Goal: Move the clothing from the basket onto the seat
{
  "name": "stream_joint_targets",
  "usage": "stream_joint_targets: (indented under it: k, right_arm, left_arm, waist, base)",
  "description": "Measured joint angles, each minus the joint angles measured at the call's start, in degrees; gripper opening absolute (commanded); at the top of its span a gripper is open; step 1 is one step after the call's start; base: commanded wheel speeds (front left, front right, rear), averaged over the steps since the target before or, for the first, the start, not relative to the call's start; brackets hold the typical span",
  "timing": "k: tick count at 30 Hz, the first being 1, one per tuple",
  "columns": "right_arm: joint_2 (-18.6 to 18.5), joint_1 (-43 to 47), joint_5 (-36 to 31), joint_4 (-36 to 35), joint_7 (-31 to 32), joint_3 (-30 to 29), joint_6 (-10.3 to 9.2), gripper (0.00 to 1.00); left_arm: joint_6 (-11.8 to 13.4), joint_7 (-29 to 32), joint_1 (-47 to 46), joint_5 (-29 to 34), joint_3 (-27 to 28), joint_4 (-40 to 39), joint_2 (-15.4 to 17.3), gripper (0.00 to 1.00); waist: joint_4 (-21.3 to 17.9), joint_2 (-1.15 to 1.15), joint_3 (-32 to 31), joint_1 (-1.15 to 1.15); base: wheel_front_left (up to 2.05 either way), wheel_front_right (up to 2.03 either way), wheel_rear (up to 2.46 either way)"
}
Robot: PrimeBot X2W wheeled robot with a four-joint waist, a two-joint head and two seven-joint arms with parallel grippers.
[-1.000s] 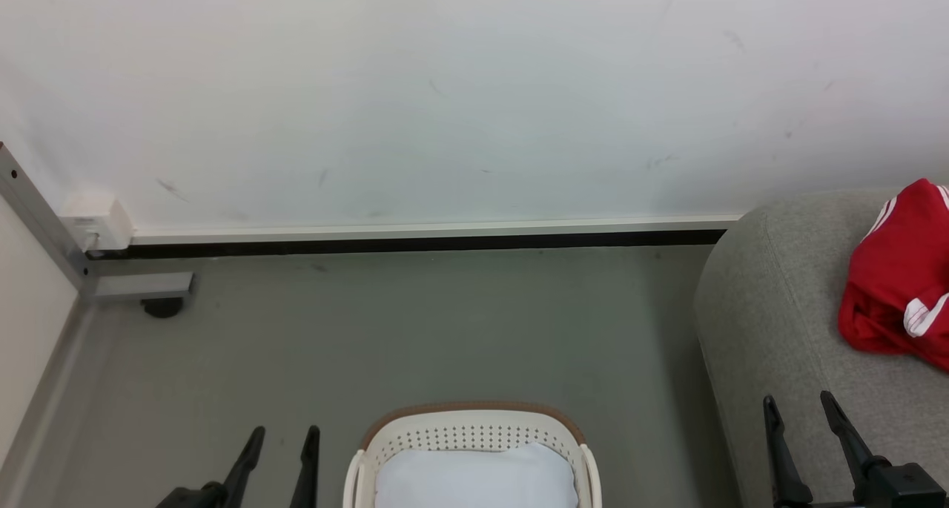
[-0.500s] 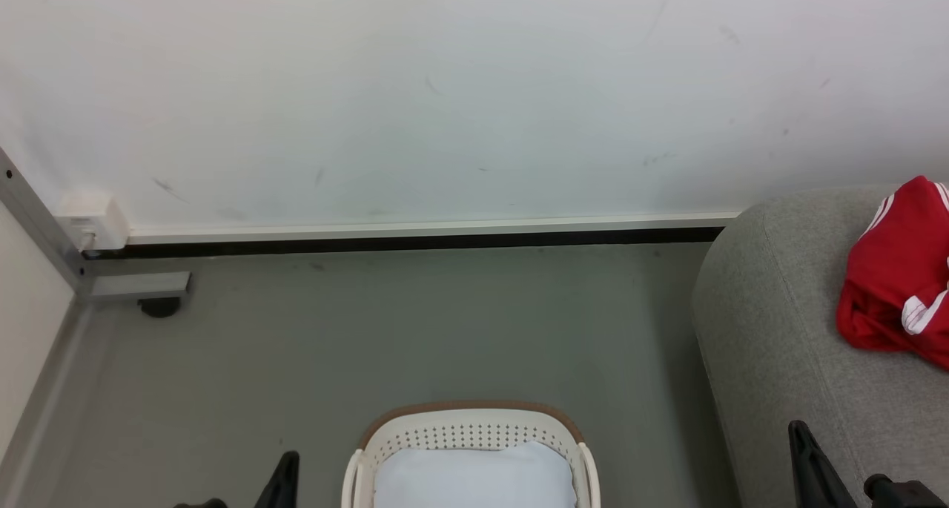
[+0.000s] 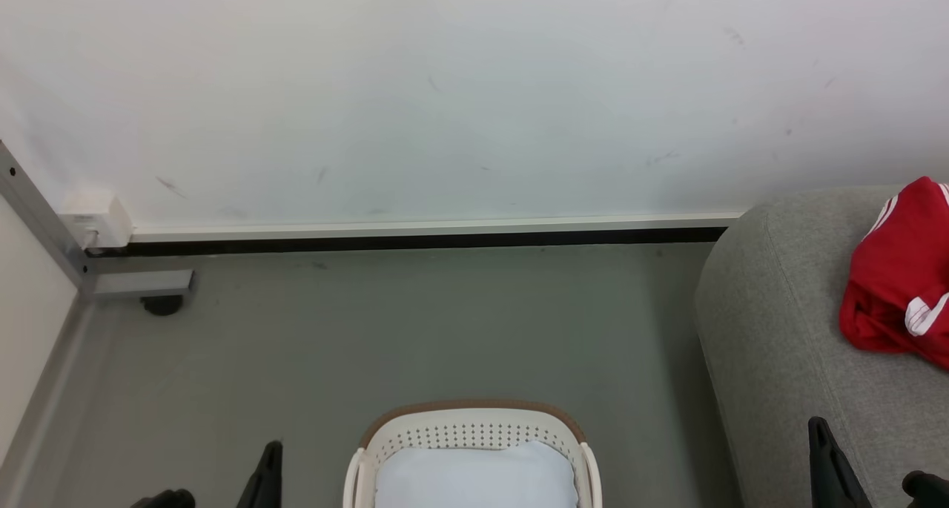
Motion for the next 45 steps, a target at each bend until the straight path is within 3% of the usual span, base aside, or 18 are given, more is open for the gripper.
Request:
stream_joint_targets:
  k: [22,45]
  right_arm:
    - [-0.08,-1.16,19.18,-1.36,4.79,-1.24,0.0,0.0]
    - [-0.21,-2.36,34.93,-2.43,8.82,-2.18,0.0,0.0]
  left_arm:
    - [-0.43,4.78,-2.07,-17.41,3.05,-0.57,-0.92,0.0]
    - [-0.74,8.81,-3.75,-31.95,5.58,-0.96,-1.49,0.0]
  waist:
    - [0.43,0.0,0.1,0.0]
    - [0.87,0.0,0.21,0.0]
  base:
    - [0.0,0.0,0.0]
    - [0.0,0.0,0.0]
